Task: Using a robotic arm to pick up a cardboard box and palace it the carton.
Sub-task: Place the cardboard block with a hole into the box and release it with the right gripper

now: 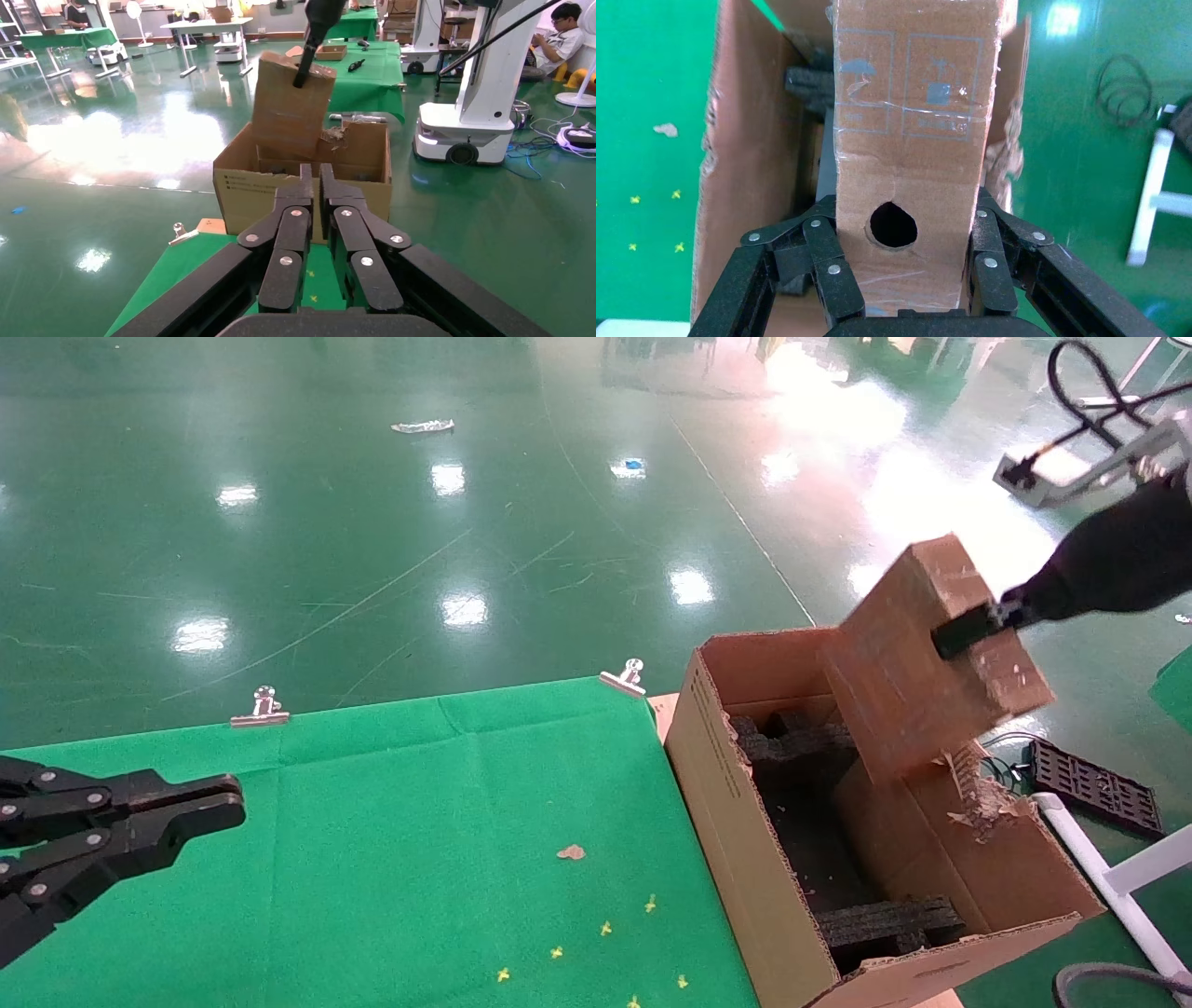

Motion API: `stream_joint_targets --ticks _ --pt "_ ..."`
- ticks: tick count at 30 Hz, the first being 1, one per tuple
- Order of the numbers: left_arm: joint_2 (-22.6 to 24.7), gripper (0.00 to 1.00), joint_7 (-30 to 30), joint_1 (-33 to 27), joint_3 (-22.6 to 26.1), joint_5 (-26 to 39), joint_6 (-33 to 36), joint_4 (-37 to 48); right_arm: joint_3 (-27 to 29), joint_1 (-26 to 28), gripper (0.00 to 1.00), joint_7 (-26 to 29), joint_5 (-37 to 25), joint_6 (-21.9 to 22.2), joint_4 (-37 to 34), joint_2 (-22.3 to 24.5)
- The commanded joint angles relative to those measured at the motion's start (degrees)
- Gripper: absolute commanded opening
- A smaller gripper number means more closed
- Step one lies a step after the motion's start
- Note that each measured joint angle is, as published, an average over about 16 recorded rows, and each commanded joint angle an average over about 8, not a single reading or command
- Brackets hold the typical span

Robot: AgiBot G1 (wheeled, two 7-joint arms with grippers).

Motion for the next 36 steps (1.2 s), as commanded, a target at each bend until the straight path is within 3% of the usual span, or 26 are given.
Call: stream_joint_targets --ticks 1,22,36 --pt "0.0 1.00 0.0 0.0 0.0 0.0 0.0 0.0 -0.4 -1.0 0.00 0.1 -0.1 -0.3 -1.0 0.1" --pt "0.0 1.00 0.0 0.0 0.0 0.0 0.0 0.0 -2.2 -14.0 0.00 -2.9 0.5 0.8 -16.1 -3.4" --pt "0.0 1.00 0.0 0.0 0.1 0.0 0.0 0.0 -1.1 -23.5 0.00 -6.6 2.6 8.3 -23.4 -6.2"
